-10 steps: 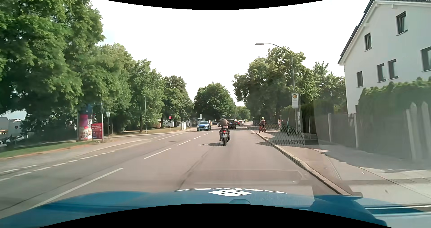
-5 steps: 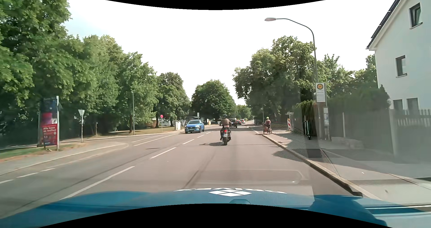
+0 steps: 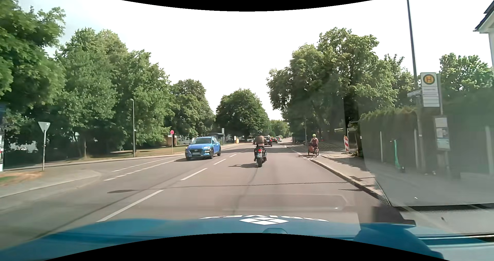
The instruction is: Follow the waypoints while adhering to traffic rules and regulations
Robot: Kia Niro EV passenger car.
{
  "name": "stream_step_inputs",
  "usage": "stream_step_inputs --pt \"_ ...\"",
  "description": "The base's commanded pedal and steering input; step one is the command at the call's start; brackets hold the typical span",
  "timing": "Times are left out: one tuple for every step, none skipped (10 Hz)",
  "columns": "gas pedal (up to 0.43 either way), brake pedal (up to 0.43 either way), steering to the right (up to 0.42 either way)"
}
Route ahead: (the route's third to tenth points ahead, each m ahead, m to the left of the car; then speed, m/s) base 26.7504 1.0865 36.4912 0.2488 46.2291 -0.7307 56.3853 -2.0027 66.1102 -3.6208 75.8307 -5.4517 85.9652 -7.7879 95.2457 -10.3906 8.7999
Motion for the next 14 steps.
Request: stream_step_inputs --pt "0.0 0.0 0.006" --pt "0.0 0.0 0.006" --pt "0.0 0.0 0.006" --pt "0.0 0.0 0.007" --pt "0.0 0.0 0.006" --pt "0.0 0.0 0.007" --pt "0.0 0.0 0.007" --pt "0.0 0.0 0.007" --pt "0.0 0.0 0.008" --pt "0.0 0.0 0.008" --pt "0.0 0.0 0.008" --pt "0.0 0.0 0.007" --pt "0.0 0.0 0.008" --pt "0.0 0.0 0.007"
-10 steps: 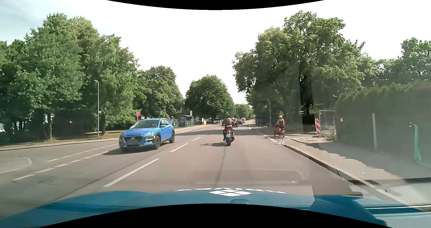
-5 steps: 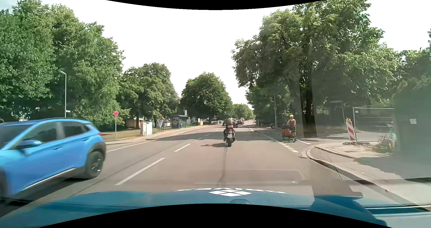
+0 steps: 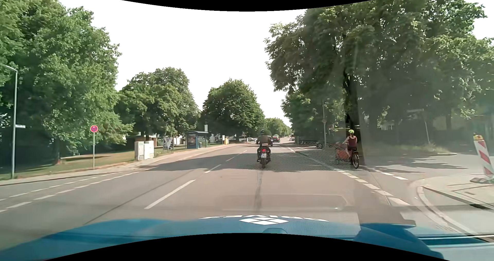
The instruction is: Follow the waypoints while adhering to traffic rules and regulations
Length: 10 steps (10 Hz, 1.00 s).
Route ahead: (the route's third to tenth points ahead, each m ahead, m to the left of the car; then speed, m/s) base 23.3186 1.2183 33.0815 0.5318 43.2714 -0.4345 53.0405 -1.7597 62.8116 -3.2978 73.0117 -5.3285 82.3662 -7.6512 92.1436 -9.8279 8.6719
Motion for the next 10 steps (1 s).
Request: stream_step_inputs --pt "0.0 0.0 0.007" --pt "0.0 0.0 0.008" --pt "0.0 0.0 0.008" --pt "0.0 0.0 0.008" --pt "0.0 0.0 0.008" --pt "0.0 0.0 0.009" --pt "0.0 0.0 0.009" --pt "0.0 0.0 0.009" --pt "0.0 0.0 0.009" --pt "0.0 0.0 0.01"
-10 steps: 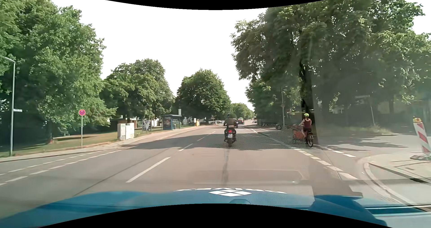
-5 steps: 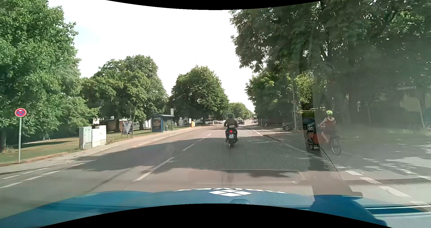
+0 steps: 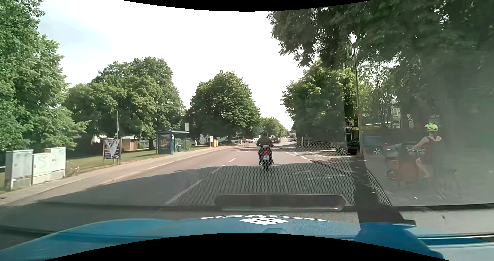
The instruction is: Follow the waypoints while adhering to traffic rules and regulations
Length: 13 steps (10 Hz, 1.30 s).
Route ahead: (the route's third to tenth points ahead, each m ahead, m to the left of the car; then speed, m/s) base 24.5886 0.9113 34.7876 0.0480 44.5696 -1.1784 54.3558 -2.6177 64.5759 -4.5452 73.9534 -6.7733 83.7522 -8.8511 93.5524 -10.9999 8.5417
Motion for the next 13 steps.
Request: stream_step_inputs --pt "0.0 0.0 0.01" --pt "0.0 0.0 0.009" --pt "0.0 0.0 0.009" --pt "0.0 0.0 0.009" --pt "0.0 0.0 0.009" --pt "0.0 0.0 0.008" --pt "0.0 0.0 0.007" --pt "0.0 0.0 0.008" --pt "0.0 0.0 0.008" --pt "0.0 0.0 0.007" --pt "0.0 0.0 0.007" --pt "0.0 0.0 0.008" --pt "0.0 0.0 0.007"
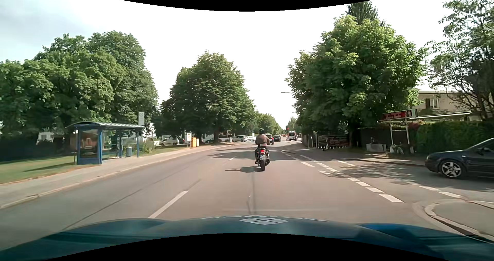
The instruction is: Follow the waypoints while adhering to traffic rules and regulations
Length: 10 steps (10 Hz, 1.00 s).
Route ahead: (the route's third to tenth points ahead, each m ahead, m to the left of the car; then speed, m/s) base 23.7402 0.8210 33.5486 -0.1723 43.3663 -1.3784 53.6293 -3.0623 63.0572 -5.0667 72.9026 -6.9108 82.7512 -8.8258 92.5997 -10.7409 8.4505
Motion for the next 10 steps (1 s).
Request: stream_step_inputs --pt "0.0 0.0 0.007" --pt "0.0 0.006 0.008" --pt "0.0 0.055 0.008" --pt "0.0 0.085 0.008" --pt "0.0 0.128 0.008" --pt "0.0 0.116 0.008" --pt "0.0 0.116 0.008" --pt "0.0 0.128 0.008" --pt "0.0 0.116 0.008" --pt "0.0 0.11 0.006"
